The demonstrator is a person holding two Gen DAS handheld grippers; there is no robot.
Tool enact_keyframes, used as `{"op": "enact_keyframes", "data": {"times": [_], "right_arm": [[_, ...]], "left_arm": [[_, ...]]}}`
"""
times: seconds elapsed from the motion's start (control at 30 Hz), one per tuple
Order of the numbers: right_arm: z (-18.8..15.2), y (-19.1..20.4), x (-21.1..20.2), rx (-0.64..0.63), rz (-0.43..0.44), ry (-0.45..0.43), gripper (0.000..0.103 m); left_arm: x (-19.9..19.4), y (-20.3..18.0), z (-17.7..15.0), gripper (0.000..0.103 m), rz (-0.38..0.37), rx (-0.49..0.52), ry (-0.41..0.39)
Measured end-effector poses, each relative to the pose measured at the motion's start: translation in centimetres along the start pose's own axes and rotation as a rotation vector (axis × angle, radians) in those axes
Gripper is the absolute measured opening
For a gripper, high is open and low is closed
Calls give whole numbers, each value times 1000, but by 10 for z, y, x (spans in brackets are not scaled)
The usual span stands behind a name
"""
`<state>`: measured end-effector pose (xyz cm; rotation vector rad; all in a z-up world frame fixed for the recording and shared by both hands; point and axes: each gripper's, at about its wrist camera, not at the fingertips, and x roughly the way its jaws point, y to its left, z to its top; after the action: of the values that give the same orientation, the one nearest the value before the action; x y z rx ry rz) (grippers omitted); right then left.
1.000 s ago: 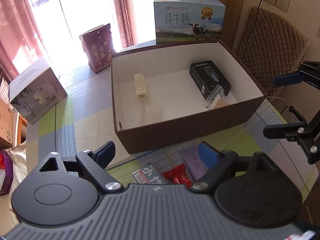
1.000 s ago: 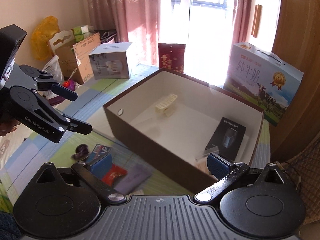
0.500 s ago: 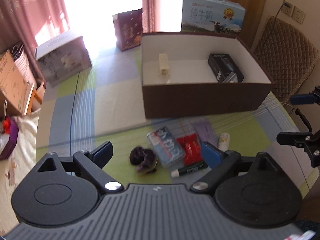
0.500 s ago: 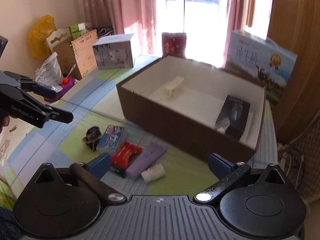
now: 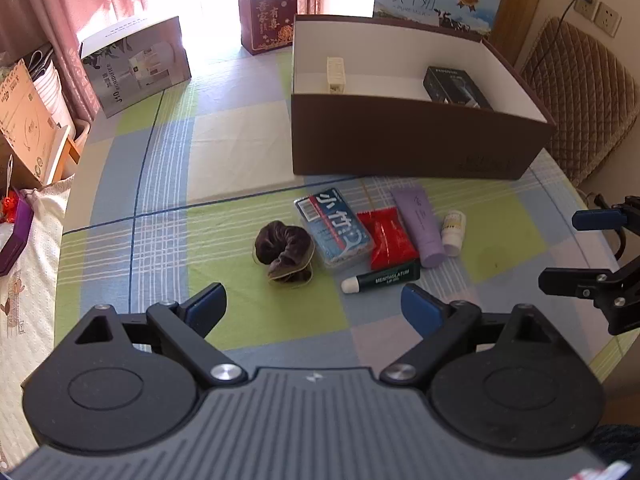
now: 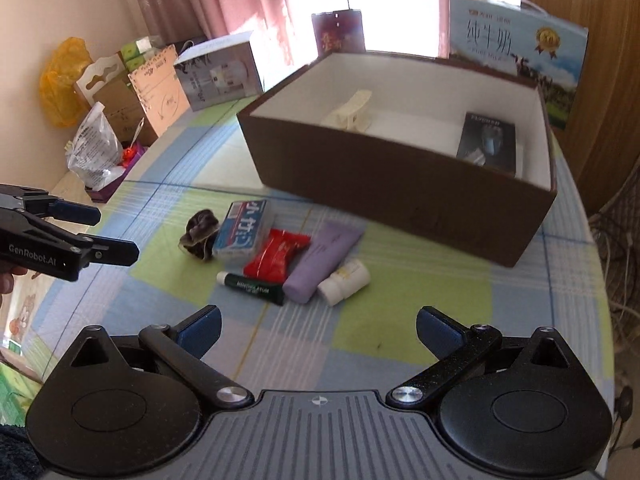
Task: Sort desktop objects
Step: 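Withdraw both tools from the box toward the remaining items on the table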
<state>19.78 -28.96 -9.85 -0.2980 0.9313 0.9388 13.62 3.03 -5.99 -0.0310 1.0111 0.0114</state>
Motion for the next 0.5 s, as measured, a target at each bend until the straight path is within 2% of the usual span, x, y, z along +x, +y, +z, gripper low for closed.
{"op": "enact_keyframes", "data": {"times": [0.5], "right_arm": [[-12,-1,29,8,-56,10,99]], "left_arm": [[23,6,-7,86,-15,-6,-7]]}}
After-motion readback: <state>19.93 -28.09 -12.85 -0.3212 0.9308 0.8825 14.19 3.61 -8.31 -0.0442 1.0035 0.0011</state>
